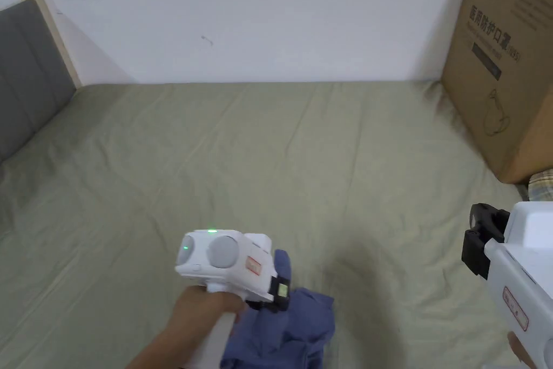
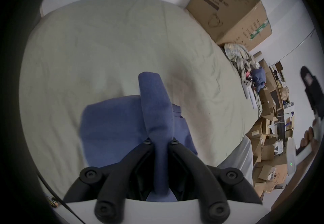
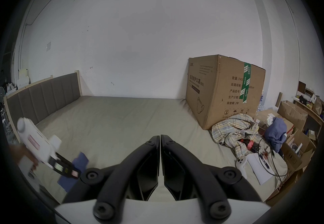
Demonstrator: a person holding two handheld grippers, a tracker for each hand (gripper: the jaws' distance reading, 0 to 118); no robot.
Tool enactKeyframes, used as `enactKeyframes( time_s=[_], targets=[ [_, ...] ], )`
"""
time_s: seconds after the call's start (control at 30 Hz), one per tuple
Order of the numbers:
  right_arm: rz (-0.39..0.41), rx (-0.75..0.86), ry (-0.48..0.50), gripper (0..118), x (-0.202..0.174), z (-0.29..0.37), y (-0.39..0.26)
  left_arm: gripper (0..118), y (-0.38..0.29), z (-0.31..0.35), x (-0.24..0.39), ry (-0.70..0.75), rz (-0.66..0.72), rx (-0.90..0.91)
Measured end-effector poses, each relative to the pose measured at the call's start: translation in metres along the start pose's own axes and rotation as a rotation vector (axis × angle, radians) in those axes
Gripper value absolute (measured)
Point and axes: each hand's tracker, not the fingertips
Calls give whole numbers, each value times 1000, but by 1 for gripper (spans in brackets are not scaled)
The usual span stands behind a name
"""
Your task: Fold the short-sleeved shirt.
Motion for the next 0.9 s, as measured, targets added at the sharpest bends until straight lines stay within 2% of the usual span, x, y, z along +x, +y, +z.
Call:
enactKeyframes(
  time_s=[0.1, 0.2, 0.37, 0.4, 0.43, 0.47, 0.53, 0.57, 0.6, 0.73, 0.9],
  targets=[
    [5, 3, -6, 2, 3, 2, 0, 7, -5, -43, 17, 15, -7, -52],
    [1, 1, -8, 2, 4, 3, 0, 7, -14, -78, 27, 94, -48, -106],
    [-3, -5, -17, 2, 8, 5, -3, 10, -17, -86, 30, 117, -12, -89],
    [-4, -7, -16, 2, 8, 5, -3, 15, -16, -83, 30, 118, -21, -86],
    [-5, -9, -17, 2, 9, 6, -3, 26, -16, -77, 30, 108, -25, -73],
    [-5, -9, -19, 2, 10, 6, -4, 41, -15, -70, 30, 98, -25, -59],
    [-9, -7, -20, 2, 10, 6, -2, 81, -13, -50, 32, 24, -24, 4],
    [-9, -3, -21, 2, 11, 7, -1, 90, -13, -36, 32, 5, -20, 60],
    [-10, -1, -21, 2, 11, 7, 0, 93, -14, -23, 32, -4, -30, 117],
    [-16, 13, -21, 2, 10, 10, 5, 93, -22, 38, 32, 12, -79, 381],
    [-23, 24, -18, 2, 8, 11, 8, 92, -42, 75, 29, 188, -186, 600]
  ],
)
